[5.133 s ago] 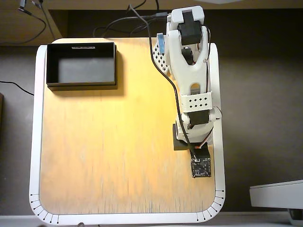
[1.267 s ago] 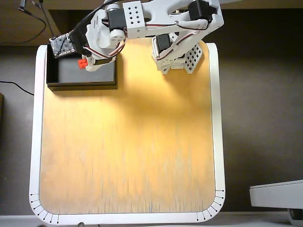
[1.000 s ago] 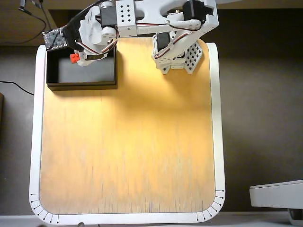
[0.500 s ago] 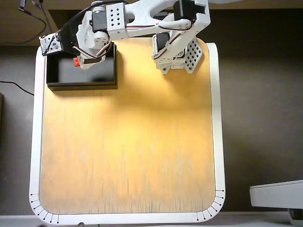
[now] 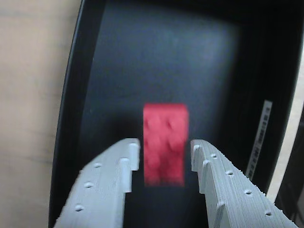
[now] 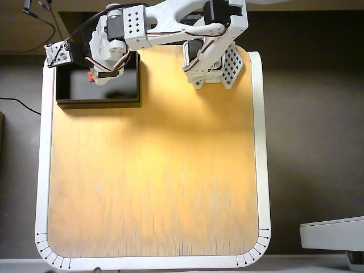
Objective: Grasp a lego block and put it in the bin.
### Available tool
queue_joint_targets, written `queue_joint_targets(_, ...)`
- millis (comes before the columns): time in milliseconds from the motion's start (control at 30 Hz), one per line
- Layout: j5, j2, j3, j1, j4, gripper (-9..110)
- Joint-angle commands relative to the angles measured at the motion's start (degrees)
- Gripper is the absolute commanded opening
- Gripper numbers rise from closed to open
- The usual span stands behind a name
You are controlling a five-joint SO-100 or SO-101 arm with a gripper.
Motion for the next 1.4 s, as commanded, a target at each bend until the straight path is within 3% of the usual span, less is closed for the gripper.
queue_joint_targets(0, 1.1, 0.3, -8.4, 0.8, -1.5, 20)
queue_joint_targets(267, 2.3, 0.5, -8.4, 0.9, -1.5, 29)
queue_joint_targets(600, 1.3, 9.3, -8.4, 0.6, 1.3, 29)
queue_joint_targets(800, -0.7, 16.9, -8.4, -2.1, 5.4, 8)
queue_joint_targets(933, -2.9, 20.7, -8.4, -5.4, 7.6, 0)
queue_joint_targets(1133, -5.9, 24.9, -8.4, -12.1, 9.8, 0)
queue_joint_targets(1367, -9.2, 25.4, -8.6, -28.2, 8.7, 0)
